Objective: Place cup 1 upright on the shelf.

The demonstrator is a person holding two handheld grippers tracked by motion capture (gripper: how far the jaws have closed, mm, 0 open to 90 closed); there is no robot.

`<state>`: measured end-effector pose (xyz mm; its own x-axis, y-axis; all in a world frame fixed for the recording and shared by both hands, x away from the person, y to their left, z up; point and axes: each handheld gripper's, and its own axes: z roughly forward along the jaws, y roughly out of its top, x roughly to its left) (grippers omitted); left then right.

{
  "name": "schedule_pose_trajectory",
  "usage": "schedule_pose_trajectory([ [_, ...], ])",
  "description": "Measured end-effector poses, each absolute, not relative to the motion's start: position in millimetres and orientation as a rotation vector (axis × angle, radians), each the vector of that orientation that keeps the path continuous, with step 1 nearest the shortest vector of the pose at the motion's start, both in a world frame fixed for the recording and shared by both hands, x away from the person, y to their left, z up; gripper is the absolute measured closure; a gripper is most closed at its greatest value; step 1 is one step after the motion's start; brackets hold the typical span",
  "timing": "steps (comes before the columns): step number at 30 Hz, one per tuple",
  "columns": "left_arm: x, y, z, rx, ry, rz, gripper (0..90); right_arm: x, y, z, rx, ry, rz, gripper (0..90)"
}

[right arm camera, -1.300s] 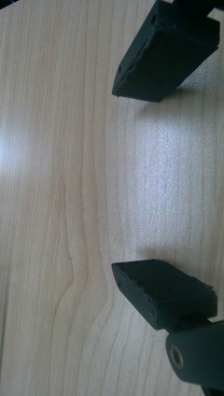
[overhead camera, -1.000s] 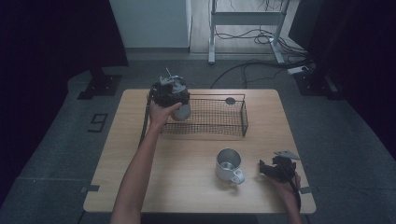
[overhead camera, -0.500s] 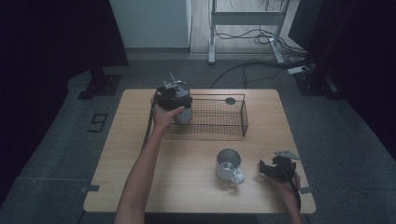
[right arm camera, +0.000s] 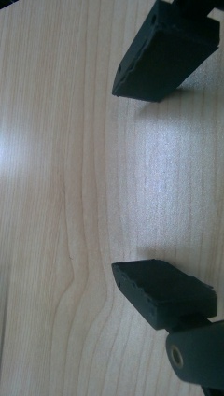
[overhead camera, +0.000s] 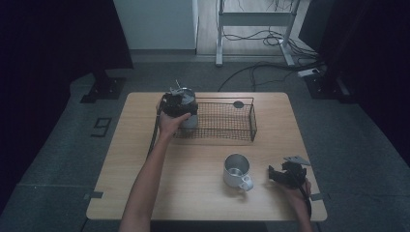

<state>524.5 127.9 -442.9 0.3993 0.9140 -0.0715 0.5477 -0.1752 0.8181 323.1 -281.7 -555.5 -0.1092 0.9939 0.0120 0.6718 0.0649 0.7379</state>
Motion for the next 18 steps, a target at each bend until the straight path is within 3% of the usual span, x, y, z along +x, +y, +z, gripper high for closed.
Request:
schedule_pose_trajectory([
  [18, 525.2, 124.4, -457.3, 1.858, 1.281, 0.579, 4.0, 323.1, -281.7, -555.5, 1.655, 1.837, 0.821, 12.9],
])
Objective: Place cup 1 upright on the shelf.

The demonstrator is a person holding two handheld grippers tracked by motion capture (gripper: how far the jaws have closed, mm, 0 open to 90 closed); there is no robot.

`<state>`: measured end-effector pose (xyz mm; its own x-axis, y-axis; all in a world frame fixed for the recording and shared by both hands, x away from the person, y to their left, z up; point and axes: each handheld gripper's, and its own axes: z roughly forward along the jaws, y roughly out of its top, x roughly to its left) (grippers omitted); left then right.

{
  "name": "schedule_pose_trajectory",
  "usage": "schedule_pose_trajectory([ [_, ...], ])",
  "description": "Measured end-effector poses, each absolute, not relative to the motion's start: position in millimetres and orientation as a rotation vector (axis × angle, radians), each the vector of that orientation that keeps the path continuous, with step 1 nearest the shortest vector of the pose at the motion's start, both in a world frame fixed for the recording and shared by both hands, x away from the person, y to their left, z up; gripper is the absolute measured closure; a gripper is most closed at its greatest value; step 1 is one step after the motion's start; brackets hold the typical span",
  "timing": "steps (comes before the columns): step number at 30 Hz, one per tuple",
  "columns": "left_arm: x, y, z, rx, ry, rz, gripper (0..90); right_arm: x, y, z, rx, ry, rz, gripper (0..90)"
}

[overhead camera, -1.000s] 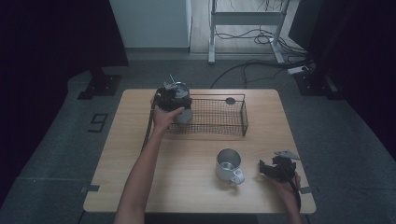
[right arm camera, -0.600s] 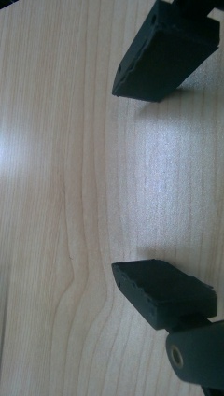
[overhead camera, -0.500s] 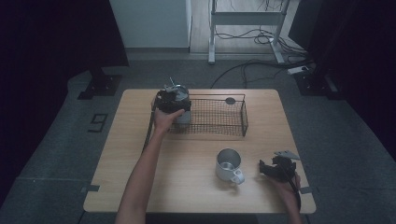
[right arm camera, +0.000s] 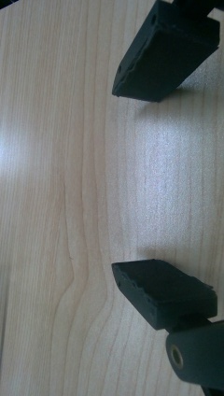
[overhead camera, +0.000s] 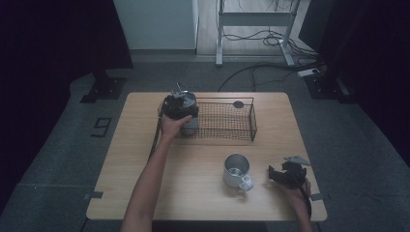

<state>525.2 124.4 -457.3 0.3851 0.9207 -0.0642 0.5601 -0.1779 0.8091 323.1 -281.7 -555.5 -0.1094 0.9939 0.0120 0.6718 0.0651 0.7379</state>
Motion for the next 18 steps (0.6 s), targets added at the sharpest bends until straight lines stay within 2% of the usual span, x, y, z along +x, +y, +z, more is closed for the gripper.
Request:
schedule_pose_trajectory([
  [18, 514.8, 119.6, -466.8, 1.874, 1.245, 0.606, 3.7, 323.1, -281.7, -555.5, 1.654, 1.837, 0.821, 12.8],
])
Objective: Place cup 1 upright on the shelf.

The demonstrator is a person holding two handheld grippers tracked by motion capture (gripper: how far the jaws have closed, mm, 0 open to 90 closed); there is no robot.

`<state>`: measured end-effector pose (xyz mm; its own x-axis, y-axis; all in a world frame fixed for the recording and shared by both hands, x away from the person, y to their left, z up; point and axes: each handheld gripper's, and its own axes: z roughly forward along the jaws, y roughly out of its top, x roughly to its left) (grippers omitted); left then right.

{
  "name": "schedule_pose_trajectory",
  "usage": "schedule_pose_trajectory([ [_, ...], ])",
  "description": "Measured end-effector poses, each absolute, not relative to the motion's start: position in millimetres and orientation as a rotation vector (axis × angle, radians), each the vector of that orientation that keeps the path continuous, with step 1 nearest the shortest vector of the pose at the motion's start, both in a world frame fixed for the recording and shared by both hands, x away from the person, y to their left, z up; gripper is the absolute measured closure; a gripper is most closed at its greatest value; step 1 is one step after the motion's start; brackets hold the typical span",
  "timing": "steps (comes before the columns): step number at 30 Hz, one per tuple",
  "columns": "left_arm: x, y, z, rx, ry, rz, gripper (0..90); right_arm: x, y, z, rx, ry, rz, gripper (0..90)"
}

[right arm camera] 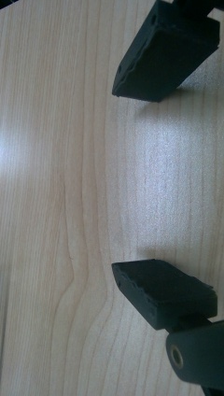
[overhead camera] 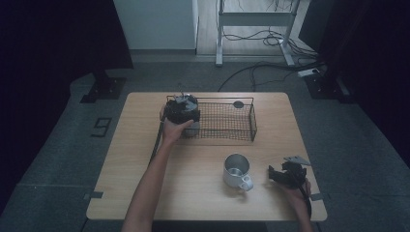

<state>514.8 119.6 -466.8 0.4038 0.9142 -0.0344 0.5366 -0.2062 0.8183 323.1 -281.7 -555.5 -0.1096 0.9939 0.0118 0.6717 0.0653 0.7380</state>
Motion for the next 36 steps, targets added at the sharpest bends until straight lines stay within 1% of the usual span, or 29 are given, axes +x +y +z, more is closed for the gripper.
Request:
schedule_pose_trajectory([
  [13, 512.4, 120.0, -468.0, 1.861, 1.247, 0.603, 1.5, 323.1, -281.6, -555.5, 1.655, 1.837, 0.821, 12.8],
  [17, 510.4, 122.9, -463.9, 1.825, 1.225, 0.615, 0.0, 323.1, -281.5, -555.4, 1.657, 1.836, 0.821, 12.9],
  [24, 503.5, 127.5, -455.6, 1.811, 1.209, 0.612, 0.2, 323.1, -281.5, -555.4, 1.657, 1.836, 0.821, 12.8],
  [29, 495.7, 129.5, -451.2, 1.811, 1.194, 0.636, 1.6, 323.1, -281.4, -555.4, 1.657, 1.836, 0.821, 12.8],
  [36, 482.1, 141.1, -441.4, 1.792, 1.178, 0.632, 2.2, 323.1, -281.4, -555.4, 1.658, 1.836, 0.82, 12.9],
])
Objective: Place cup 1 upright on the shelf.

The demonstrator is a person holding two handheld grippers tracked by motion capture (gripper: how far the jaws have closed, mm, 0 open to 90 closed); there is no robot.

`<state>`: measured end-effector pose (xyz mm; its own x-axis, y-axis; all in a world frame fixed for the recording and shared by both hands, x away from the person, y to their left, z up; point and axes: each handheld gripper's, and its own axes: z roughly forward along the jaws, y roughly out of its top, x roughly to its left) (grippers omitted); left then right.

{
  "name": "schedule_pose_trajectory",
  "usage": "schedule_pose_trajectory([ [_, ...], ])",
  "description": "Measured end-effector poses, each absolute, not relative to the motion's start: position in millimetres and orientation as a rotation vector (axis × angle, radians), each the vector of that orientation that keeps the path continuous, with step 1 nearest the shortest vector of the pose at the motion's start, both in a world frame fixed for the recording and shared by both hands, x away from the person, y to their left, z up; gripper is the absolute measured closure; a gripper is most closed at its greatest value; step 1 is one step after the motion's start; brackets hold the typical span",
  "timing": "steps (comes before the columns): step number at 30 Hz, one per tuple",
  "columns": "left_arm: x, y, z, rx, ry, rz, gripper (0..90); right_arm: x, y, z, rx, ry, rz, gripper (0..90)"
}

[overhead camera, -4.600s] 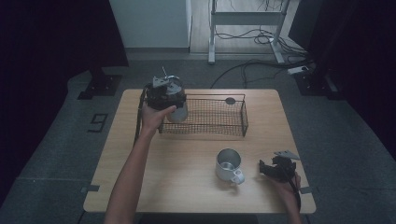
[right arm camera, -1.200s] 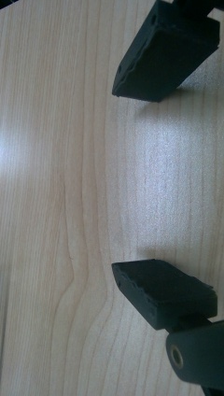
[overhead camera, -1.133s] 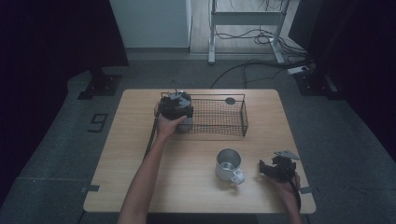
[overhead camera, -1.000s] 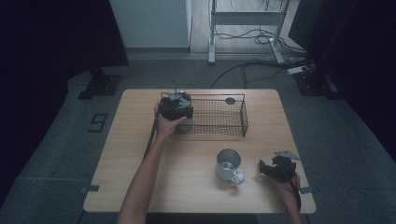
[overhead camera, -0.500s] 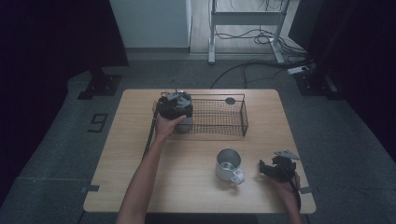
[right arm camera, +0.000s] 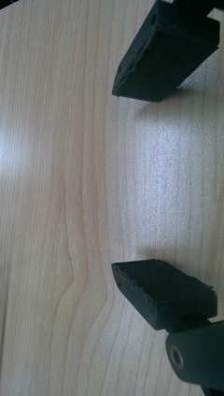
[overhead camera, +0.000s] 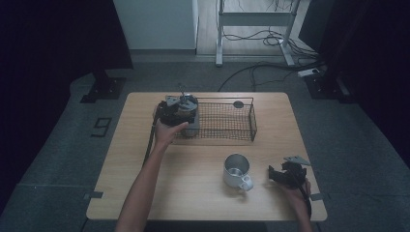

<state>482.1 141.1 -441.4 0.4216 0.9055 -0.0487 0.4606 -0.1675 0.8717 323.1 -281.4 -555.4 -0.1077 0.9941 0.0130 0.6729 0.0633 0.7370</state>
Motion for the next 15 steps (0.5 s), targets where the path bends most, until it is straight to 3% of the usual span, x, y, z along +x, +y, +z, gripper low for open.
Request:
schedule_pose_trajectory([
  [15, 453.4, 157.4, -432.7, 1.798, 1.165, 0.618, 6.0, 323.1, -281.4, -555.4, 1.657, 1.836, 0.821, 12.8],
])
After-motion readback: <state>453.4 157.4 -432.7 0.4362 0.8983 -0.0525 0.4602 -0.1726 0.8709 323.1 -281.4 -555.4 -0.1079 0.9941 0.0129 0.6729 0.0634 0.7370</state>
